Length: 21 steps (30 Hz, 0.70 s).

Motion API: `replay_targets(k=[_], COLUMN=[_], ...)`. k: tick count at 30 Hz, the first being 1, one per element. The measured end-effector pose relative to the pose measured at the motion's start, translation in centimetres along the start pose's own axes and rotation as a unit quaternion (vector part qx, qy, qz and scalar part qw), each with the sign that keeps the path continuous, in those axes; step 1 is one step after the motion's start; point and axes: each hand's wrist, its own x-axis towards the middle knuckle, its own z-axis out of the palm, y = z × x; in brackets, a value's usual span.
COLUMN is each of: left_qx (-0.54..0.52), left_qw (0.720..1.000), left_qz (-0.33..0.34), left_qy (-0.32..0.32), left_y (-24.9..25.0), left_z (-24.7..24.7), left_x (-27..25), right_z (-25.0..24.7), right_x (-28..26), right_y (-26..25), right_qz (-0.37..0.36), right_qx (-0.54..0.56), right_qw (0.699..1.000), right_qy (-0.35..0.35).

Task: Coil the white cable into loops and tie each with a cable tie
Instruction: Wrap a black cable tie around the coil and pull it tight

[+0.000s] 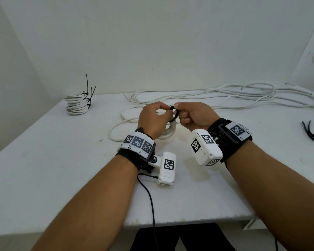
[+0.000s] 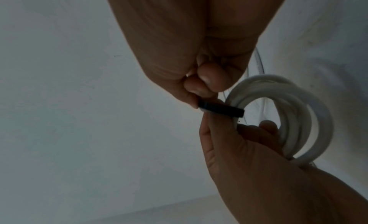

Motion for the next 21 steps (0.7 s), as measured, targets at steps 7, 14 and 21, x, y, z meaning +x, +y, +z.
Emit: replay_targets(k=[7, 14, 21], left_qx=[-0.054, -0.096, -0.145], left_qw=[0.998, 0.992, 0.982], left_qz=[-0.015, 0.018, -0.007], left_qy=[-0.007, -0.084, -0.123], left_y=[0.2, 1.1, 1.0], left_z=[-0.5, -0.6, -0.3], left_x=[0.0, -0.4, -0.6], right_z=[-0.5, -2.0, -2.8], right_x=[-0.2, -0.4, 0.4], right_y=[0.3, -1.0, -1.5], right_qz=[-0.011, -0.027, -0.061], right_qx=[-0.08, -0.123, -0.111], right_qw=[0.996, 0.991, 0.992], right_qy=[-0.044, -0.037, 0.026])
